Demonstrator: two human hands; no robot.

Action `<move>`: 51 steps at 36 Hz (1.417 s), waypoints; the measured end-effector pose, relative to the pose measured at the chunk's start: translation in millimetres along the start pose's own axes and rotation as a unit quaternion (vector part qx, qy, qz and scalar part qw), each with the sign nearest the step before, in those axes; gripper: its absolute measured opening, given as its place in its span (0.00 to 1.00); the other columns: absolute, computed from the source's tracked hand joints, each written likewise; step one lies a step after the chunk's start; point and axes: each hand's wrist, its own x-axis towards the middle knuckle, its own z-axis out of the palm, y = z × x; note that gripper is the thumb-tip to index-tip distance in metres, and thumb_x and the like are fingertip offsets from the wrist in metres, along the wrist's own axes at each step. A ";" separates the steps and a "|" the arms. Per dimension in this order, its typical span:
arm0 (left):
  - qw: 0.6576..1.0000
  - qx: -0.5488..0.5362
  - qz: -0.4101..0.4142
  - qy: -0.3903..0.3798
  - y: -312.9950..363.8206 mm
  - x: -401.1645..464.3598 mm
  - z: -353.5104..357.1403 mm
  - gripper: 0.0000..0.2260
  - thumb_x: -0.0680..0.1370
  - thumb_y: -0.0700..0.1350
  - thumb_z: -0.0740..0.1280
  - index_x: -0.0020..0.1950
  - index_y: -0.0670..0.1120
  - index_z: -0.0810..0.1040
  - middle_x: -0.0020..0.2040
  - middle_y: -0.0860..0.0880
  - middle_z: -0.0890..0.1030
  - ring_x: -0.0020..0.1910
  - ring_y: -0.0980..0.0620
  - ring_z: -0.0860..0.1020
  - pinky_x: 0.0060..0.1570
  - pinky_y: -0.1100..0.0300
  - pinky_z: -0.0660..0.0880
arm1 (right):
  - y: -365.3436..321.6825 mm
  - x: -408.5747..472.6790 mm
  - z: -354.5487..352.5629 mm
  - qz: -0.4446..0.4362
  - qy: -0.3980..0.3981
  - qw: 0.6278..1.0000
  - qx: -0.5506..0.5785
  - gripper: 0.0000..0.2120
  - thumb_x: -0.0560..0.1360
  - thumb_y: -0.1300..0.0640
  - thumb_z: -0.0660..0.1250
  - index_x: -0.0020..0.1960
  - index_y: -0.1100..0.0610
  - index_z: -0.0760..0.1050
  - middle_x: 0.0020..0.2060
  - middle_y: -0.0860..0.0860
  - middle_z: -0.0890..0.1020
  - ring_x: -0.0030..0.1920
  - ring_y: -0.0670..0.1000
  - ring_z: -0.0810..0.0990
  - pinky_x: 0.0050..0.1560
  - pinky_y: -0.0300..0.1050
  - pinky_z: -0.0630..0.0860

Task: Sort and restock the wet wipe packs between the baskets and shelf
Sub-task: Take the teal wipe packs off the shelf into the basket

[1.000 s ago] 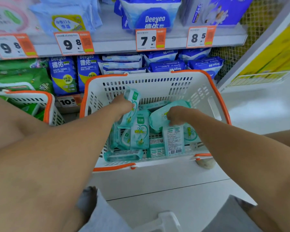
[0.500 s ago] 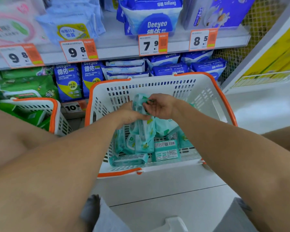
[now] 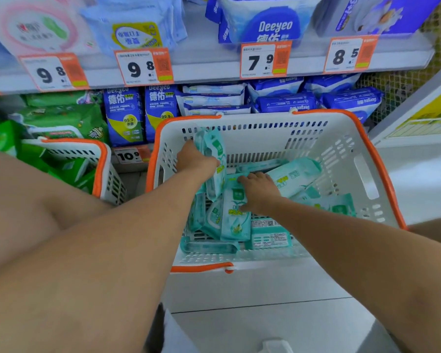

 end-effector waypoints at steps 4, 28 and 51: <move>1.000 0.012 -0.011 0.005 -4.0 -0.2 -1.6 0.23 0.69 0.39 0.76 0.62 0.47 0.73 0.58 0.47 0.79 0.57 0.44 0.79 0.51 0.56 0.75 | -3.5 2.2 -0.2 -0.021 0.012 1.000 0.005 0.12 0.73 0.54 0.73 0.55 0.56 0.80 0.52 0.55 0.76 0.57 0.57 0.74 0.55 0.50 0.74; 0.897 -0.318 0.191 -0.240 204.9 -117.6 -112.1 0.19 0.71 0.44 0.77 0.61 0.45 0.81 0.54 0.43 0.85 0.53 0.42 0.84 0.56 0.40 0.79 | 31.7 -125.8 -349.1 -0.077 0.314 0.738 0.592 0.09 0.70 0.69 0.75 0.43 0.60 0.78 0.35 0.55 0.82 0.33 0.49 0.81 0.39 0.42 0.81; 0.864 -0.308 0.267 -0.296 268.3 -125.8 -96.1 0.33 0.58 0.36 0.79 0.63 0.42 0.77 0.53 0.43 0.85 0.51 0.42 0.84 0.52 0.42 0.81 | 14.3 -114.3 -371.5 0.047 0.477 0.607 0.634 0.12 0.75 0.52 0.74 0.53 0.56 0.75 0.47 0.56 0.84 0.47 0.57 0.85 0.48 0.59 0.83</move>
